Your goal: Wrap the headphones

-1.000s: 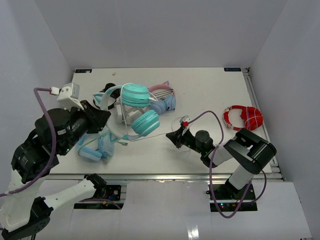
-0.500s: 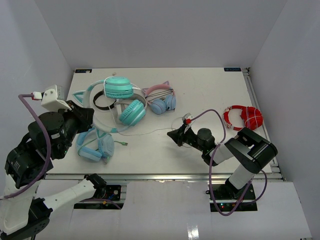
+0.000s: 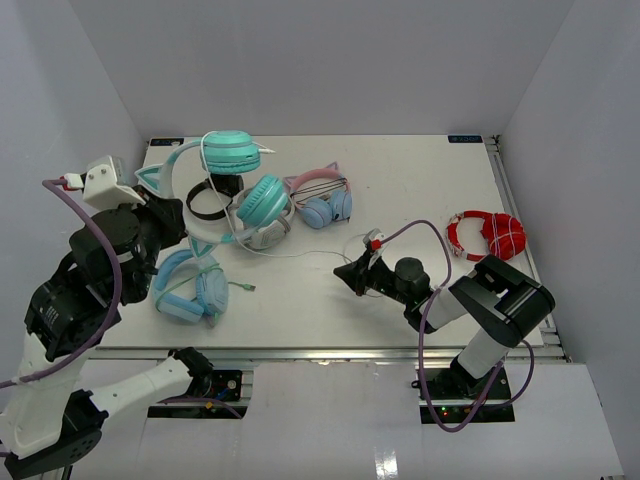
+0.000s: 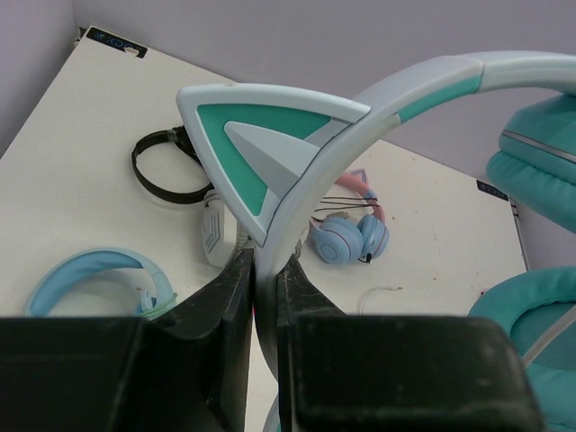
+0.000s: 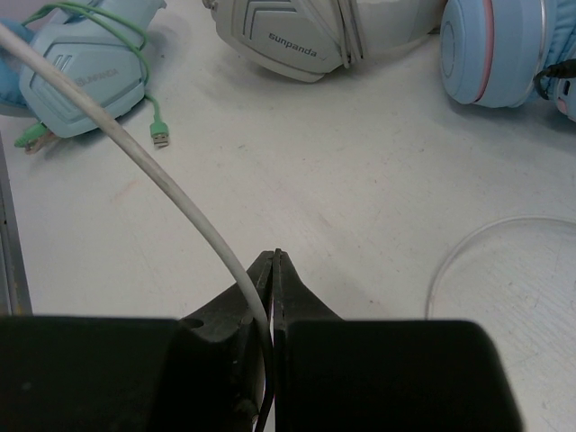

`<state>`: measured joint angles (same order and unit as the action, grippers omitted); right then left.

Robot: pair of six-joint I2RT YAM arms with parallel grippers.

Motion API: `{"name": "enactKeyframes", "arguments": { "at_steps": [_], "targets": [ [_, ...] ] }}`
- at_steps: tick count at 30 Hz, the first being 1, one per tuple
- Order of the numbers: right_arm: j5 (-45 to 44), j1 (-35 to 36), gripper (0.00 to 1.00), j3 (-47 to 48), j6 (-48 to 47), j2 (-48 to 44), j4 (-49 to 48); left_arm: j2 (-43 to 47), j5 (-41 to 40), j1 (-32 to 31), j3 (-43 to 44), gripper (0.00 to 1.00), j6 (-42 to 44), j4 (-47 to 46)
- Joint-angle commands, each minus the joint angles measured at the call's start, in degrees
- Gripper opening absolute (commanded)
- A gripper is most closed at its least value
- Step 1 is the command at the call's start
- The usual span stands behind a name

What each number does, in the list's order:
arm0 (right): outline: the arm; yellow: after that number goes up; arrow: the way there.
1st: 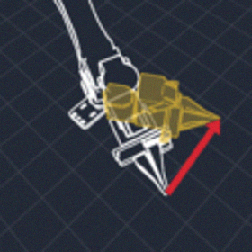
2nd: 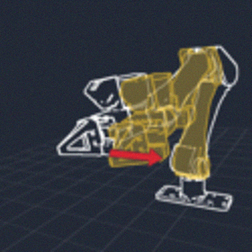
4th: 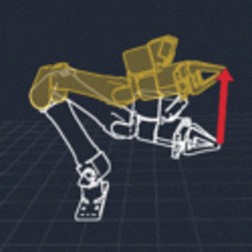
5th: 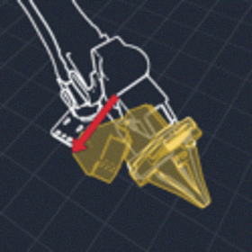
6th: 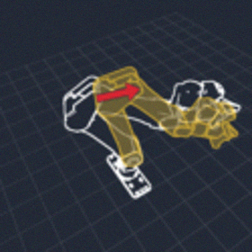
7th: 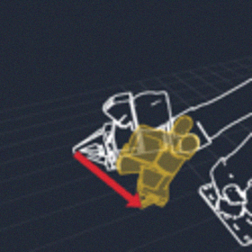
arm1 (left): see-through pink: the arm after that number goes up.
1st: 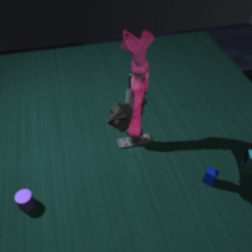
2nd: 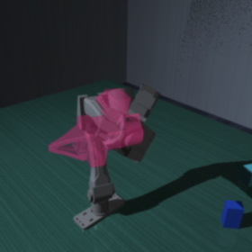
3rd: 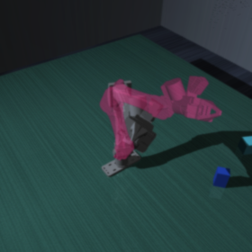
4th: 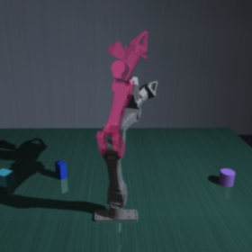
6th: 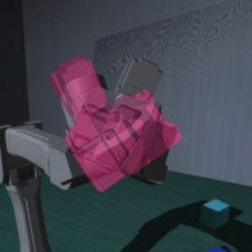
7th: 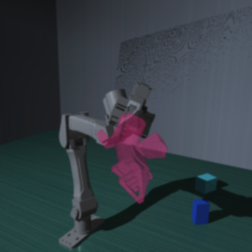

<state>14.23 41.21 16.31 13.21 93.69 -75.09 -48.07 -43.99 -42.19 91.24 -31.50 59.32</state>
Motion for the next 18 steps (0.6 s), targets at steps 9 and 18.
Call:
{"name": "enactKeyframes", "arguments": {
  "at_steps": [9,18],
  "targets": [
    [0.5,-0.3,0.08,-0.8,0.6,1.9,-11.1,0.1,-8.5,0.1,2.5,0.0,1.9,-6.4],
    [0.3,-0.3,0.08,-0.8,0.5,2.9,-11.6,0.8,-11.0,0.1,1.8,0.0,3.6,-7.2]
  ]
}}
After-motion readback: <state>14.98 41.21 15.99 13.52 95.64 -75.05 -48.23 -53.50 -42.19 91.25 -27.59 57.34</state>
